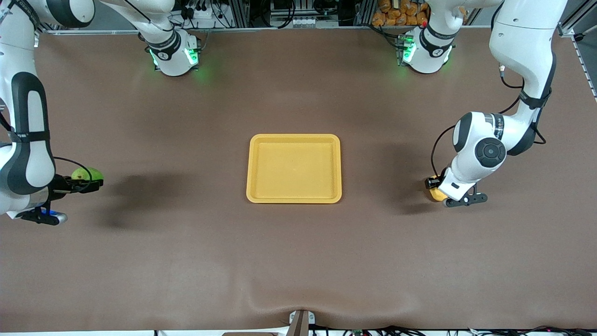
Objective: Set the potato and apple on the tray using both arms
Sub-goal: 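Close the right gripper on the apple while the left gripper grasps the potato, then lift the apple with the right gripper while the left gripper carries the potato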
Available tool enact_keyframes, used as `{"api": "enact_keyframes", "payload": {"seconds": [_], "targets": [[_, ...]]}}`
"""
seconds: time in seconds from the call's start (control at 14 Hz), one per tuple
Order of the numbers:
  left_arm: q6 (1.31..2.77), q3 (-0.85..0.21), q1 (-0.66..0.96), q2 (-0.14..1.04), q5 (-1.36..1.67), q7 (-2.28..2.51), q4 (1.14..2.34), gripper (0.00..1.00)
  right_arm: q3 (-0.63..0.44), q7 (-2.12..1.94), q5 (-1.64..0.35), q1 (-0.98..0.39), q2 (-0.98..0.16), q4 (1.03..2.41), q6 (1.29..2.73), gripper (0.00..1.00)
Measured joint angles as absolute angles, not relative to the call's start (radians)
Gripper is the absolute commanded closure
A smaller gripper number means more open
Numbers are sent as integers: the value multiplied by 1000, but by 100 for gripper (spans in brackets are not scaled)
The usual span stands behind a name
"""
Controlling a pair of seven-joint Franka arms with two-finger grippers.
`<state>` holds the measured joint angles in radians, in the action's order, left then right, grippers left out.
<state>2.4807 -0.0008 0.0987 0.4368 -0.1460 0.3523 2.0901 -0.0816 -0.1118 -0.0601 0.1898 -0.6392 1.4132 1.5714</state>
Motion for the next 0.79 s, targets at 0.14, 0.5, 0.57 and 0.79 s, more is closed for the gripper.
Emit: {"api": "enact_keyframes", "payload": {"seconds": [0.14, 0.5, 0.57, 0.79], "targets": [[2481, -1, 99, 437, -148, 352, 2085, 72, -80, -112, -67, 163, -613, 1409, 1539, 100], [2481, -2, 101, 437, -173, 350, 2069, 100, -78, -49, -120, 106, -554, 1409, 1467, 100], [2481, -2, 101, 437, -178, 349, 2065, 100, -76, -26, -126, 98, -551, 1409, 1452, 100], [2480, -4, 103, 423, -180, 326, 2053, 100, -75, 31, -153, 63, -545, 1408, 1445, 100]]}}
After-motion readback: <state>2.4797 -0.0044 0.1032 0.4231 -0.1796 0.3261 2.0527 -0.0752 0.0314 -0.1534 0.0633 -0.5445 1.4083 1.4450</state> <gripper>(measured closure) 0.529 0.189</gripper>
